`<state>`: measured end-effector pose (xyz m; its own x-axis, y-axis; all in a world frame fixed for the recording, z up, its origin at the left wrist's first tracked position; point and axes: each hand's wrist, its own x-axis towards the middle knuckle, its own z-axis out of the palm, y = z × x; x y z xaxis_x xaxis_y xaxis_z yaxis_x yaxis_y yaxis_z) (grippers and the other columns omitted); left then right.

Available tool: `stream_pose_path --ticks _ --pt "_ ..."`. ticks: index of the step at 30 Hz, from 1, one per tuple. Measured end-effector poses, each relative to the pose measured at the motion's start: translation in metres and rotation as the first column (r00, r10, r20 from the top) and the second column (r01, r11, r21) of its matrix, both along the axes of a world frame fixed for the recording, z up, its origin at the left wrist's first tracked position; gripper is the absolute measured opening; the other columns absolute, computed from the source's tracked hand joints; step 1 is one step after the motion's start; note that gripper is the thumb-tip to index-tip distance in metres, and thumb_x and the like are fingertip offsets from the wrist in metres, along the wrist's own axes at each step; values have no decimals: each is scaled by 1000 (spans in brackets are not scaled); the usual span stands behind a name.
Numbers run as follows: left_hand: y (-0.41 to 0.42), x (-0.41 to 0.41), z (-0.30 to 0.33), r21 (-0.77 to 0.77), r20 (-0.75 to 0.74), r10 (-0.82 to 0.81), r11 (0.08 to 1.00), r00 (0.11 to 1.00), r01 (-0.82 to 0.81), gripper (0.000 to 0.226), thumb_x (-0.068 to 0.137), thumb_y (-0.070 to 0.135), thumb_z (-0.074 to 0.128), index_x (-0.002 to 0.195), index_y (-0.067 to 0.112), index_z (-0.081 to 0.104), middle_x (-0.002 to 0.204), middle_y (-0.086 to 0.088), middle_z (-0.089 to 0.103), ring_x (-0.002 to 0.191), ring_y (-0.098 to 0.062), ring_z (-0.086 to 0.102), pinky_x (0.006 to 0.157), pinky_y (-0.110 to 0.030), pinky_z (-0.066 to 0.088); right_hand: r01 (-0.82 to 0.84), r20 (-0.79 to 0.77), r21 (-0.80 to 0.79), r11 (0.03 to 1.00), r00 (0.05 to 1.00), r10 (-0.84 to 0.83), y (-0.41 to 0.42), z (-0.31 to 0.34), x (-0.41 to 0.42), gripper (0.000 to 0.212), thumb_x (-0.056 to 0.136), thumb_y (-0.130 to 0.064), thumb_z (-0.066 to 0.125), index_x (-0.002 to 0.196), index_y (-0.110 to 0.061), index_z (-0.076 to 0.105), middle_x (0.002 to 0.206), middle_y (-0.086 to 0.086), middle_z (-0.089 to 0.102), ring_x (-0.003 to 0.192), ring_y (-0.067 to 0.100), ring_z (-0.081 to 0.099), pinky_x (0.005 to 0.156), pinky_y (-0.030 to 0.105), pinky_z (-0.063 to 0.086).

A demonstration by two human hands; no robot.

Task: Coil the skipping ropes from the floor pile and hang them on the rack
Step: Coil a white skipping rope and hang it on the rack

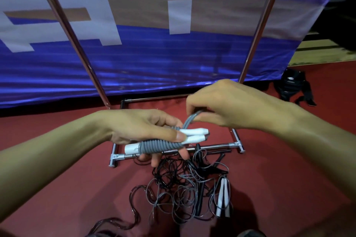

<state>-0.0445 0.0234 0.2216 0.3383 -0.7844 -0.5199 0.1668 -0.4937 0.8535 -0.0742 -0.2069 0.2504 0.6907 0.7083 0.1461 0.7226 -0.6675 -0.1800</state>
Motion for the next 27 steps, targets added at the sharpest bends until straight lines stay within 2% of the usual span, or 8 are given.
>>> stream_pose_path --ticks 1,4,10,15,18,22,25,27 --pt "0 1 -2 16 15 1 1000 1000 -1 35 99 27 59 123 1 55 123 -15 72 56 -16 69 42 -21 51 -6 -32 -48 999 999 5 1 0 -1 8 96 -35 65 95 -29 61 81 -15 61 75 6 57 67 30 46" --pt "0 4 -4 18 128 101 994 987 -104 41 99 29 60 124 -3 54 115 -14 75 59 -20 67 43 -23 50 34 -93 3 999 995 -34 3 -9 0 14 98 -41 61 95 -31 50 77 -16 51 74 5 51 66 27 40" --pt "-3 6 -4 -128 78 350 932 934 -339 38 104 37 50 119 3 59 99 -9 72 61 -19 64 45 -27 54 233 -132 203 951 969 -209 5 -17 0 12 97 -32 61 108 -28 65 84 -21 66 79 -2 60 70 23 44" --pt "-3 8 -7 -157 2 473 870 881 -467 49 102 51 44 111 6 61 87 -7 64 54 -18 55 45 -29 53 69 28 224 972 997 -77 11 -23 -6 26 99 -20 61 121 -20 75 99 -7 73 90 7 64 82 16 45" --pt "-4 8 -6 -169 18 509 850 861 -499 37 103 45 51 107 10 63 84 -9 63 48 -18 51 42 -26 49 92 56 200 975 993 -105 6 -27 -6 32 98 -20 63 128 -28 70 102 -12 70 90 6 66 82 18 49" --pt "-6 10 -1 -214 111 550 827 828 -520 33 103 39 55 109 8 63 86 -9 70 51 -22 61 45 -27 53 319 -204 306 897 942 -265 6 -28 -10 16 97 -16 62 107 -22 51 88 -11 70 54 0 69 58 24 53" --pt "-5 10 2 -241 117 541 829 833 -505 32 105 35 52 113 5 60 92 -11 72 57 -23 67 50 -27 57 356 -471 195 914 851 -231 7 -39 -9 10 103 -12 44 109 -21 46 81 -3 76 62 9 74 67 35 61" --pt "-2 10 2 -230 82 500 851 862 -472 36 105 34 50 118 3 58 96 -11 72 62 -24 69 54 -29 59 319 -613 207 925 779 -132 7 -41 -7 24 106 -7 36 117 -19 54 82 -4 76 73 11 74 78 35 61"
